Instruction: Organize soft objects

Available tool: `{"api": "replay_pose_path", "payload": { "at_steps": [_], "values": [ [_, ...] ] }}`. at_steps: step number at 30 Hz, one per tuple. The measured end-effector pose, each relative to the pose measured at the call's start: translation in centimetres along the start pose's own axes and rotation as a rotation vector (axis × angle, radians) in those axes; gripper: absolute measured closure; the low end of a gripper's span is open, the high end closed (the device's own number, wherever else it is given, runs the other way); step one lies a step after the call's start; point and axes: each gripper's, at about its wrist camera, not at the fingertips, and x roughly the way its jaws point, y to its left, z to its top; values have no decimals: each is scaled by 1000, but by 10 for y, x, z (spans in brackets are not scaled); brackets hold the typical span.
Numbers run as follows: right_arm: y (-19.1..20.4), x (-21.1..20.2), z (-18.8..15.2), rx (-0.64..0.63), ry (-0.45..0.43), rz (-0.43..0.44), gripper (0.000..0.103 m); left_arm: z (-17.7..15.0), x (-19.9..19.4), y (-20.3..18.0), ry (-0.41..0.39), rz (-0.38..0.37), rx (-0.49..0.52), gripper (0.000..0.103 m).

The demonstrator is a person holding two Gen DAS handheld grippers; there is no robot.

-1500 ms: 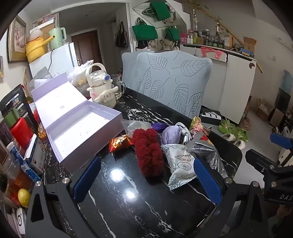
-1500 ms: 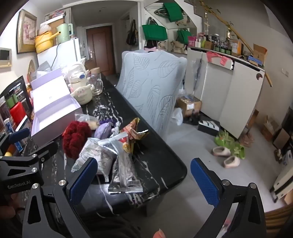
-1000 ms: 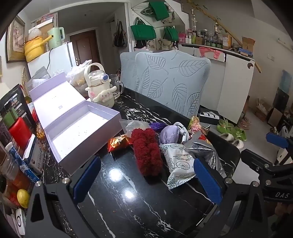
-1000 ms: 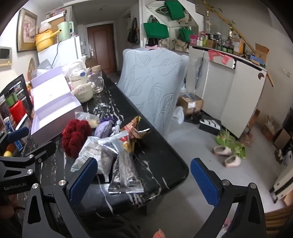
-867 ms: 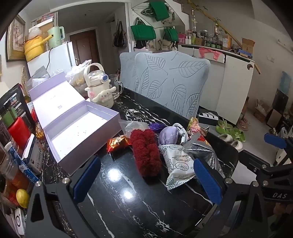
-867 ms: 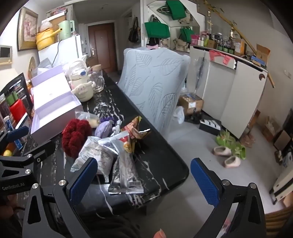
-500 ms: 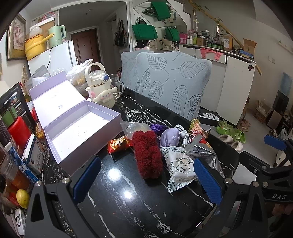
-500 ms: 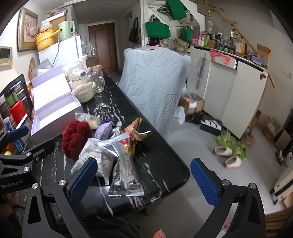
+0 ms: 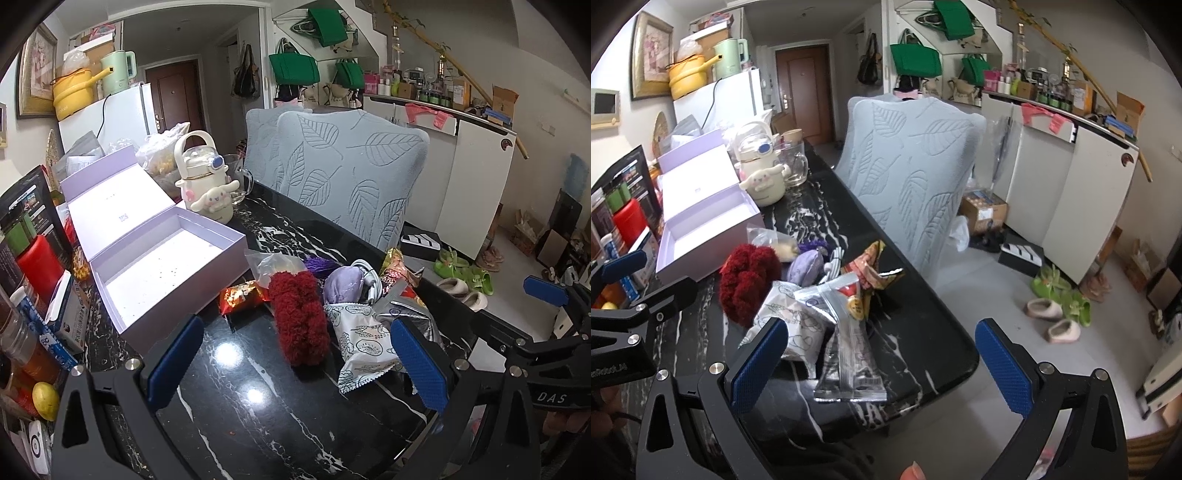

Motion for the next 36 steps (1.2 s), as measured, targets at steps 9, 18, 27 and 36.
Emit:
{"api": "replay_pose_path", "payload": {
  "at_steps": [9,18,27,36],
  "values": [
    [0,-2,0,-9,-6,-2,0,0,-1,2,-2,14,-7,0],
    [-1,-2,1,-10,-4,12,0,-2,-1,-1,6,16,1,0],
    [1,-1,-1,-26,3,27,0,-4,-1,0,14,17,-10,0],
    [-1,-2,-3,-28,8,31,0,-8,2,-4,35,16,-18,0]
  ]
}}
